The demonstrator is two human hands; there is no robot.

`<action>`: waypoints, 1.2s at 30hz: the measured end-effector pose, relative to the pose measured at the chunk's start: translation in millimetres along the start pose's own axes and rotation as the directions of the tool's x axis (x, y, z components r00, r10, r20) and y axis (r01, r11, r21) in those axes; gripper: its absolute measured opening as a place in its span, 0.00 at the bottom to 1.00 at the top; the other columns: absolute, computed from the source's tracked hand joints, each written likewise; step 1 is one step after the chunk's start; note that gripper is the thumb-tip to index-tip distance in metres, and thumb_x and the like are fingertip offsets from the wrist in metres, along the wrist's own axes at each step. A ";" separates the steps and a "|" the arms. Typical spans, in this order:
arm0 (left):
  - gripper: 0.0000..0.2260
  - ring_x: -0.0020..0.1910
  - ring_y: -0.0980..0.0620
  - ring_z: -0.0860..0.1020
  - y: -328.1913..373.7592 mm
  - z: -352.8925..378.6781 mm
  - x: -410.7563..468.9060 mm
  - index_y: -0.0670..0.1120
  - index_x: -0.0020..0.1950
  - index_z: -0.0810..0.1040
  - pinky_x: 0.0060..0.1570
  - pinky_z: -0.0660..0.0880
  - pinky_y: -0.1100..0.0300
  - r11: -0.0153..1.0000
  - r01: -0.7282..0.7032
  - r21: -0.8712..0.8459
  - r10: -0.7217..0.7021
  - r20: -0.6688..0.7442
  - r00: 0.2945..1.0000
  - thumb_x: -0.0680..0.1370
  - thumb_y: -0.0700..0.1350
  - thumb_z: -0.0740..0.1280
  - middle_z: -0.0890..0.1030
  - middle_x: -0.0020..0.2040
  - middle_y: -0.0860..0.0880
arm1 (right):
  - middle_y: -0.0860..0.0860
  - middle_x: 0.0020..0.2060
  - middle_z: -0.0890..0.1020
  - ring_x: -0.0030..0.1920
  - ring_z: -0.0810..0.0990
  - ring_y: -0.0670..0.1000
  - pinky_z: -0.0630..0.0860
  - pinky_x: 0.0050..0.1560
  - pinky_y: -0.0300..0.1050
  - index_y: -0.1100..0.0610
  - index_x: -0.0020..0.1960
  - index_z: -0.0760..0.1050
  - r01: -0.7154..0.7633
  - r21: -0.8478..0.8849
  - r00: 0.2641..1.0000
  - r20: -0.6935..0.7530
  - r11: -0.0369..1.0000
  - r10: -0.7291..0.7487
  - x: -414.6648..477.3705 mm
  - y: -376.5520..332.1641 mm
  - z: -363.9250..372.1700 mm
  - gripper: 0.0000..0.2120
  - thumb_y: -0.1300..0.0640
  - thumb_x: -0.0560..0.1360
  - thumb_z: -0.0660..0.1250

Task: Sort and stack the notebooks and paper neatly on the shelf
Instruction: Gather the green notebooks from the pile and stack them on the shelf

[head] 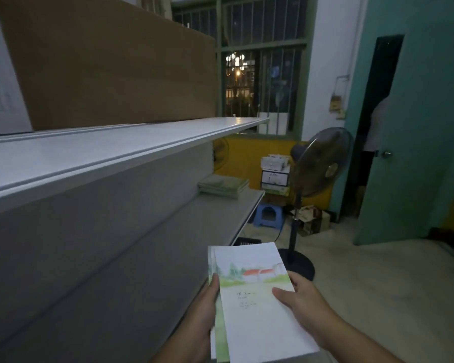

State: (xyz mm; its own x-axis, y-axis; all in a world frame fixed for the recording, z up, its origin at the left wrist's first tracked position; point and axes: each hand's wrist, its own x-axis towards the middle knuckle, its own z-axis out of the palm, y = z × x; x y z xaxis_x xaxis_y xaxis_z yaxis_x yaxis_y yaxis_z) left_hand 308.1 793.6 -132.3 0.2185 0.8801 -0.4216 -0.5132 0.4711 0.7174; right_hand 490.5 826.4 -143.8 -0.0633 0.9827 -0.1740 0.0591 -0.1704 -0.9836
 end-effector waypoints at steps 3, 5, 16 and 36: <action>0.30 0.43 0.39 0.84 10.4 17.0 41.3 0.41 0.60 0.78 0.35 0.79 0.51 1.000 -0.024 -0.015 0.024 0.010 1.000 0.77 0.63 0.53 0.84 0.49 0.37 | 0.53 0.44 0.85 0.44 0.84 0.55 0.80 0.44 0.47 0.57 0.51 0.78 -0.021 -0.019 1.000 0.011 1.000 0.021 47.7 -10.4 -12.7 0.08 0.67 0.75 0.66; 0.31 0.45 0.37 0.83 17.2 32.9 69.5 0.39 0.62 0.77 0.34 0.80 0.49 0.996 -0.028 -0.090 0.030 0.029 0.999 0.77 0.63 0.53 0.82 0.52 0.35 | 0.51 0.44 0.85 0.44 0.84 0.54 0.79 0.41 0.44 0.54 0.49 0.77 -0.035 -0.036 0.998 0.045 0.999 0.037 80.0 -20.7 -22.1 0.08 0.65 0.76 0.65; 0.21 0.35 0.35 0.82 69.3 80.9 195.0 0.34 0.53 0.79 0.45 0.72 0.47 0.944 -0.180 -0.277 0.160 -0.093 0.983 0.73 0.51 0.61 0.82 0.46 0.31 | 0.58 0.47 0.84 0.49 0.82 0.63 0.78 0.51 0.58 0.53 0.50 0.77 -0.023 -0.144 0.978 0.202 0.989 0.052 244.7 -65.8 -63.6 0.16 0.69 0.77 0.55; 0.09 0.41 0.42 0.77 200.8 44.0 414.3 0.42 0.57 0.75 0.37 0.72 0.57 0.937 -0.332 0.111 0.334 -0.567 0.753 0.79 0.41 0.62 0.78 0.45 0.40 | 0.48 0.43 0.81 0.46 0.81 0.52 0.79 0.52 0.50 0.50 0.52 0.78 0.263 -0.462 0.935 0.337 0.847 -0.106 508.8 -144.0 -29.5 0.12 0.65 0.75 0.63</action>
State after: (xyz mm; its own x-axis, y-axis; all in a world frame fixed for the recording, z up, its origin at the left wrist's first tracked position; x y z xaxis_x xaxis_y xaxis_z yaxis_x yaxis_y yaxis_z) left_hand 332.0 1255.4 -138.6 -0.4776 0.7860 -0.3925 -0.4613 0.1558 0.8735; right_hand 479.3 1353.1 -89.3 -0.4016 0.9128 -0.0741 0.4940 0.1478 -0.8568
